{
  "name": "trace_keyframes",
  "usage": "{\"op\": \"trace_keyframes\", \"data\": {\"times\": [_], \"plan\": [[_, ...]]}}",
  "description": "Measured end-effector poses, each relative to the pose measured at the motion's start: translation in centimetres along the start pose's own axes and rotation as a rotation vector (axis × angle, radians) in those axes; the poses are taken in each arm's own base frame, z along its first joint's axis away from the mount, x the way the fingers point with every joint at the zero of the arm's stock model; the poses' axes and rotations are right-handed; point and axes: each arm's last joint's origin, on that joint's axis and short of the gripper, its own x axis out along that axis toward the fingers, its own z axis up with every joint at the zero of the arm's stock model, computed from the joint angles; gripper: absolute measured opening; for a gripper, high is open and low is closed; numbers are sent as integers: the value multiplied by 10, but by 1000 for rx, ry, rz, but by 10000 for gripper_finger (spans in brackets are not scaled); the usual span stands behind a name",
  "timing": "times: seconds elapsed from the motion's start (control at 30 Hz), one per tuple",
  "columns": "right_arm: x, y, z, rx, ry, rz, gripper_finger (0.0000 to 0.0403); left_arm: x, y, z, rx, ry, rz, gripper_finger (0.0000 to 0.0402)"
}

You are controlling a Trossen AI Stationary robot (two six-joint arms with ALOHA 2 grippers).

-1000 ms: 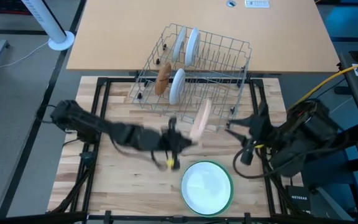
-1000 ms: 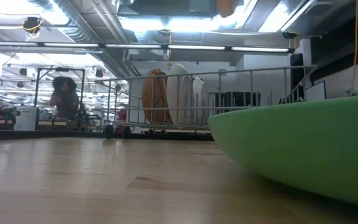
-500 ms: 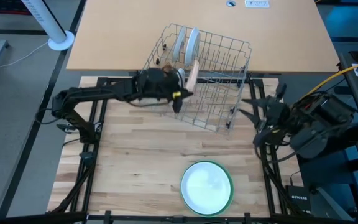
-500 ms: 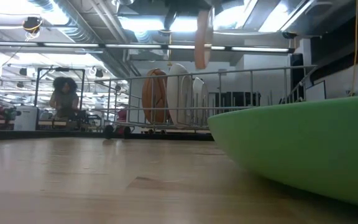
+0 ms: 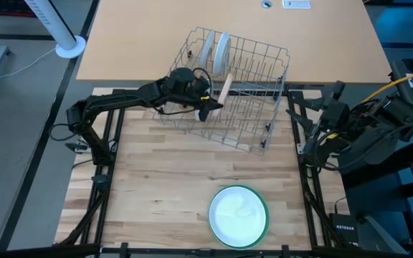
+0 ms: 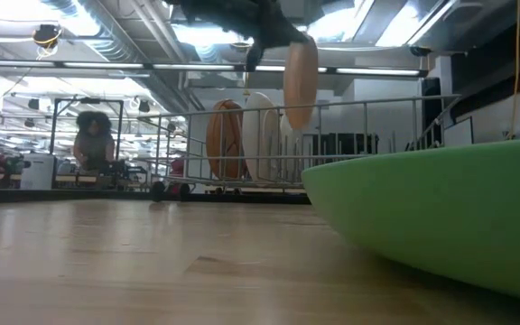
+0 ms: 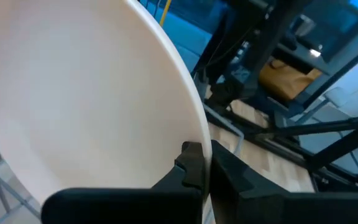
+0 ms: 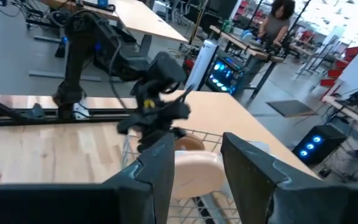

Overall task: Sort dishes
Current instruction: Put the light orange plate into the gray dishwasher rack

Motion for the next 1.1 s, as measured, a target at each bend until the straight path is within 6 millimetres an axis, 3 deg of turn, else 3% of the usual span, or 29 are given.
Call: {"op": "trace_keyframes", "data": {"times": [0.43,1.1], "plan": [[-2,-8,-1,0,-6,-1,138,24,24,-14,-49,49,34,0],[-2,-6,-1,-1,17,67,138,24,27,-22,-59,112,111,15]]}}
